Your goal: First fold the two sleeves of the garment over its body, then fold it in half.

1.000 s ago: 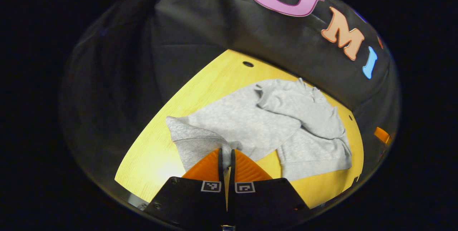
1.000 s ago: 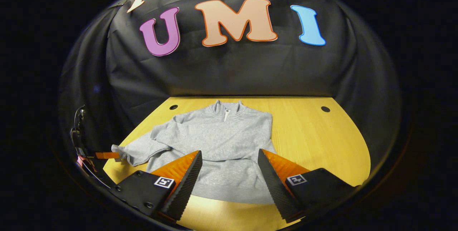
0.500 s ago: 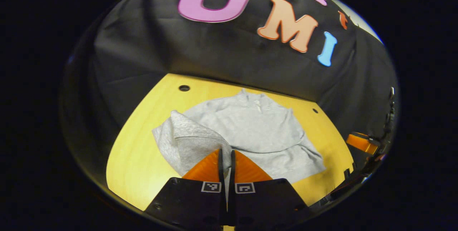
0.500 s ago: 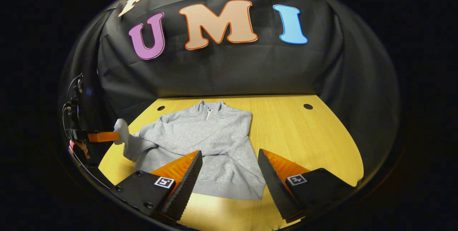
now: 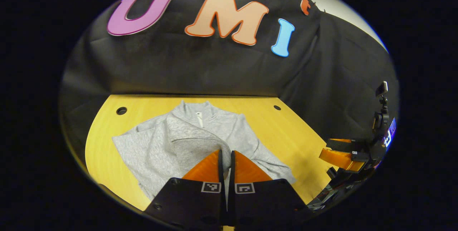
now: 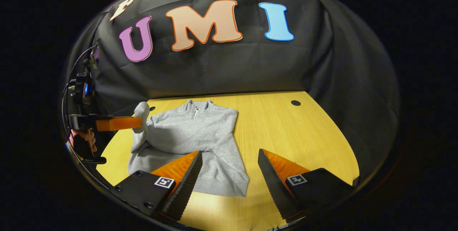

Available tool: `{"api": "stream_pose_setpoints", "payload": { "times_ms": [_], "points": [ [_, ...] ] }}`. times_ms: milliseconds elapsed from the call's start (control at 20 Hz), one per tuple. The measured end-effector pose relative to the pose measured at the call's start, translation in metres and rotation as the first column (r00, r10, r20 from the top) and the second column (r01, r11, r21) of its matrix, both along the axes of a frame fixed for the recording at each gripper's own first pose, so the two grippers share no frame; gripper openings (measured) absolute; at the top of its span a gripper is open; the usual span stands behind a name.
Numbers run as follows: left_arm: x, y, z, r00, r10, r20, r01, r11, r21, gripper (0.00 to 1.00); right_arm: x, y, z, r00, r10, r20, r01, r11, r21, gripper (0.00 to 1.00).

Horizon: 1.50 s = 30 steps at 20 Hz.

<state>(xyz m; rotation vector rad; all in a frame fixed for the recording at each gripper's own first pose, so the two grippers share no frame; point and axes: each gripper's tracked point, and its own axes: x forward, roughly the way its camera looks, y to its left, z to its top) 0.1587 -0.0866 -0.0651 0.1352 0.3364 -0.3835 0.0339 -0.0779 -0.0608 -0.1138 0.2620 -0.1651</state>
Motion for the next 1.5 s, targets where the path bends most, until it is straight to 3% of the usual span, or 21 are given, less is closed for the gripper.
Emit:
{"api": "stream_pose_setpoints", "payload": {
  "times_ms": [100, 250, 600, 950, 1050, 1100, 1200, 1300, 1400, 1500],
  "points": [
    [0.006, -0.03, -0.007, 0.999, -0.036, 0.01, 0.036, 0.999, -0.006, 0.0, -0.002, -0.009, 0.0, 1.0, -0.014, -0.002, 0.014, 1.0, 0.004, 0.98],
    [0.023, -0.068, -0.01, 0.996, -0.092, 0.014, 0.092, 0.996, -0.003, 0.0, -0.001, -0.02, 0.001, 1.0, -0.023, -0.004, 0.023, 1.0, 0.012, 0.95],
    [0.079, -0.118, -0.031, 0.994, -0.107, 0.023, 0.105, 0.991, 0.08, 0.0, 0.005, -0.044, 0.002, 0.999, -0.043, 0.008, 0.043, 0.999, 0.021, 0.95],
    [0.126, -0.13, -0.082, 0.993, -0.116, -0.01, 0.115, 0.971, 0.21, 0.0, 0.008, -0.068, 0.0, 0.997, -0.08, 0.019, 0.079, 0.995, 0.054, 0.98],
    [0.135, -0.134, -0.1, 0.993, -0.113, -0.035, 0.118, 0.963, 0.241, 0.0, 0.007, -0.079, -0.002, 0.996, -0.089, 0.018, 0.088, 0.995, 0.054, 0.94],
    [0.138, -0.134, -0.107, 0.993, -0.108, -0.046, 0.116, 0.959, 0.259, 0.0, 0.009, -0.078, -0.001, 0.995, -0.096, 0.018, 0.095, 0.994, 0.049, 0.98],
    [0.141, -0.136, -0.115, 0.993, -0.107, -0.049, 0.116, 0.952, 0.283, 0.02, 0.011, -0.083, -0.002, 0.995, -0.102, 0.016, 0.101, 0.994, 0.051, 0.94],
    [0.142, -0.142, -0.119, 0.991, -0.128, -0.048, 0.137, 0.945, 0.296, 0.09, 0.011, -0.085, -0.007, 0.995, -0.102, 0.011, 0.101, 0.993, 0.06, 0.95],
    [0.138, -0.142, -0.121, 0.988, -0.147, -0.051, 0.156, 0.933, 0.324, 0.31, 0.012, -0.084, -0.011, 0.996, -0.091, 0.005, 0.09, 0.994, 0.055, 0.95],
    [0.131, -0.133, -0.113, 0.988, -0.148, -0.034, 0.149, 0.915, 0.374, 0.77, 0.014, -0.082, -0.017, 0.997, -0.07, -0.009, 0.071, 0.997, 0.038, 0.95]
  ]
}}
